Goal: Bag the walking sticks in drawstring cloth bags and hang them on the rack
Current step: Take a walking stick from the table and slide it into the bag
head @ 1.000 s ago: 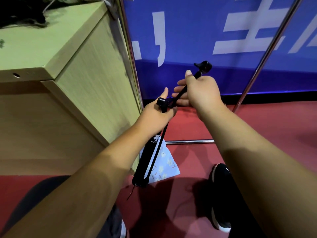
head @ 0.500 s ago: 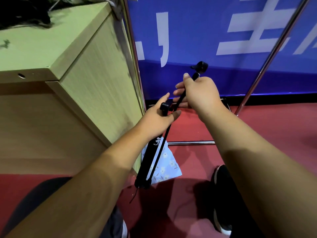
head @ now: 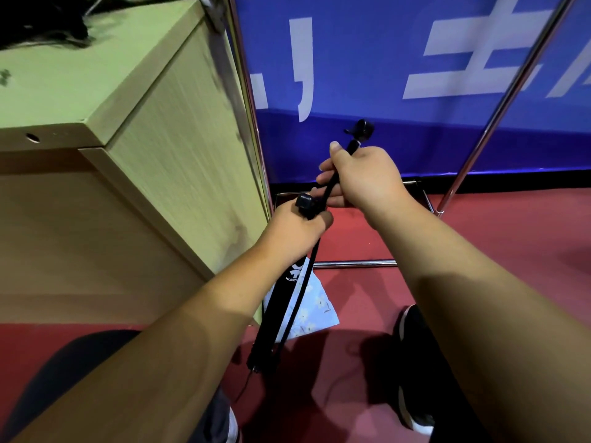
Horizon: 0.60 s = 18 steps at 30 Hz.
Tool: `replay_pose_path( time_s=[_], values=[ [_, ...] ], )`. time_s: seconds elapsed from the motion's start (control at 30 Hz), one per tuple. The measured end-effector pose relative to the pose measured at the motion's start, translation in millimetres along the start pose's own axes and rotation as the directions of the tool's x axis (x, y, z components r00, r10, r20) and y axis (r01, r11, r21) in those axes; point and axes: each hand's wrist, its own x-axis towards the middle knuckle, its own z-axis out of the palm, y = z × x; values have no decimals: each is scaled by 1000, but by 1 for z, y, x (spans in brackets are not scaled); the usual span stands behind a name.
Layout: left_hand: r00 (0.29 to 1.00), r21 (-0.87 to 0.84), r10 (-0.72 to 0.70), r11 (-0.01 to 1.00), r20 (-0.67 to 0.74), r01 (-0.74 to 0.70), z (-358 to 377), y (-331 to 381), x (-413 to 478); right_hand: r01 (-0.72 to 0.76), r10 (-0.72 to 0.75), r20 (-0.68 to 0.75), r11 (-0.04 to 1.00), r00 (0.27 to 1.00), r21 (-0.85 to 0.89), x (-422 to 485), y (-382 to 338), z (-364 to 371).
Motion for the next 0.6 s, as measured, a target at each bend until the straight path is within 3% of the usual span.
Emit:
replay_pose_path(
  time_s=[0.17, 0.23, 0.37, 0.47, 0.6],
  values=[
    [991, -93, -105, 991, -89, 97, 0, -2, 7, -6, 5, 7, 998, 1000, 61, 5, -1, -1],
    [985, -127, -148, 983, -91, 136, 1, -5, 10, -14, 14, 4, 1000, 1000, -19, 14, 3, 0],
    [973, -329, -222, 925, -68, 188, 3, -14, 17, -141, 174, 93, 948, 980, -286, 14, 15, -2],
    [957, -516, -289, 824, -27, 235, -3, -16, 23, -160, 303, 252, 871, 919, -465, -1, 22, 2],
    [935, -679, -352, 697, -45, 230, -11, -9, 29, -93, 397, 444, 820, 804, -565, -13, 36, 13]
  ],
)
